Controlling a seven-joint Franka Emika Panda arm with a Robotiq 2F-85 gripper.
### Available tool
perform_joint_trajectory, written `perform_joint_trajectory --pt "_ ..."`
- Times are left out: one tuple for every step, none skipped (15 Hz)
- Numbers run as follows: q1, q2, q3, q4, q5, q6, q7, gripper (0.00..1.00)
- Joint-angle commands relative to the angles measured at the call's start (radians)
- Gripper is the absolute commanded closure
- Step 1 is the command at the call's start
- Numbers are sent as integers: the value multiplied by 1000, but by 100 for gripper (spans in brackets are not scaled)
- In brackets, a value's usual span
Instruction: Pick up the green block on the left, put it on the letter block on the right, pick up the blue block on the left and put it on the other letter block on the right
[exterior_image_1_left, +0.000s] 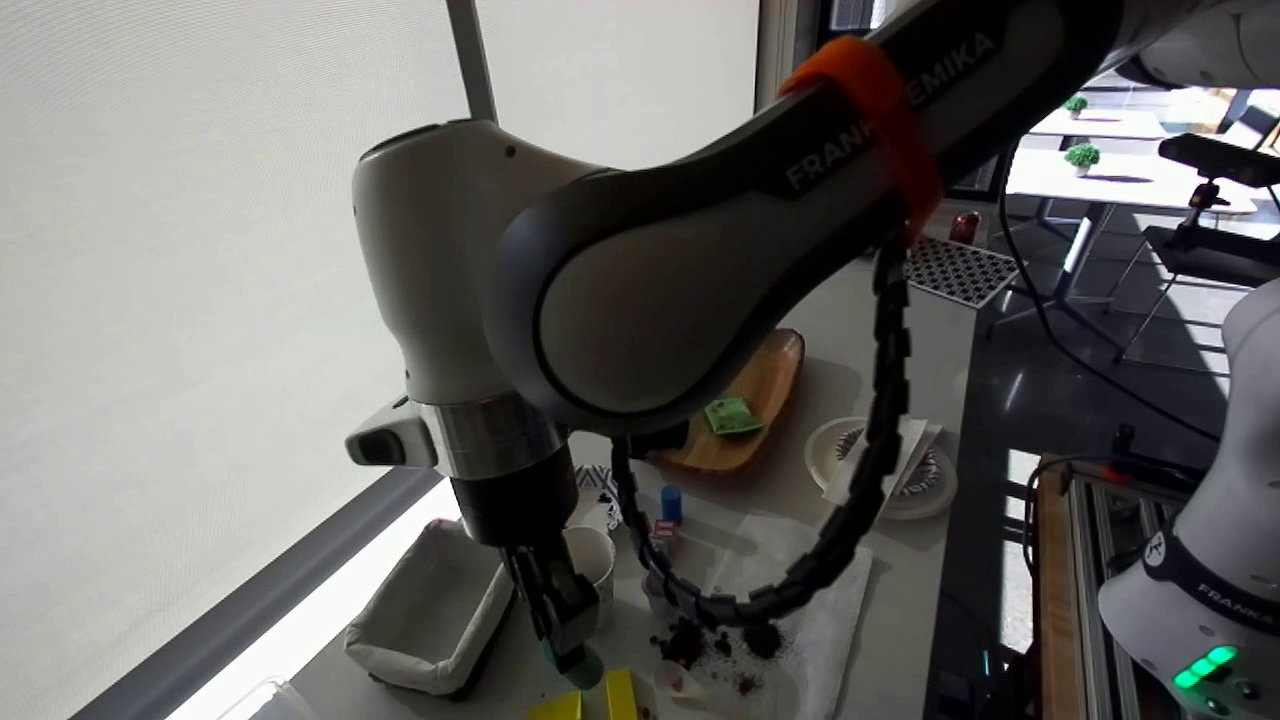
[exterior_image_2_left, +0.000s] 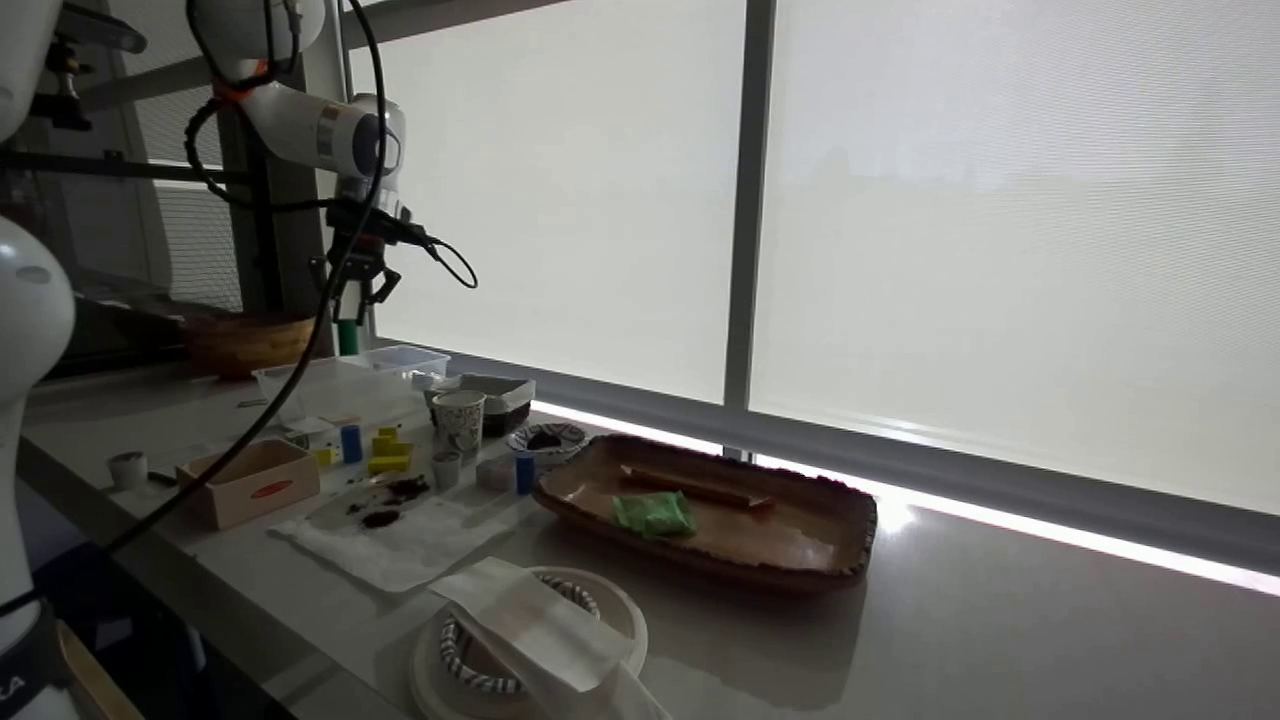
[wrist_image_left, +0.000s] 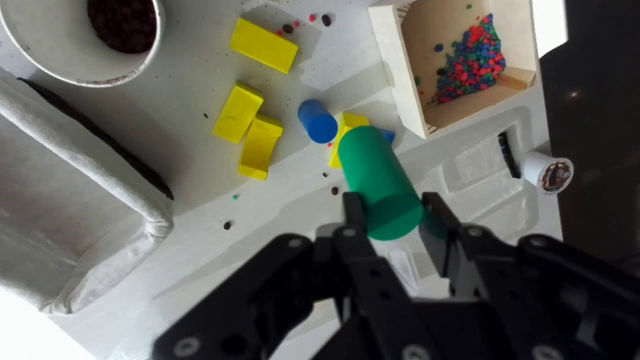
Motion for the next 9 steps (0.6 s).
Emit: perform_joint_trajectory --pt "-35 -100 -11 -158 59 118 122 92" --pt "-43 -129 -15 -204 71 150 157 92" --pt "-52 -164 -18 -259 84 186 189 92" --pt "-58 -197 -24 -313 89 229 221 92" --pt "-60 -225 -31 -360 88 266 259 92" --pt "-62 -255 -39 -413 84 304 297 92" --pt "-65 -292 -46 -461 83 333 337 92" --pt "-66 -328 -54 -510 80 353 380 92" --pt "-67 -360 -54 -549 92 364 388 92"
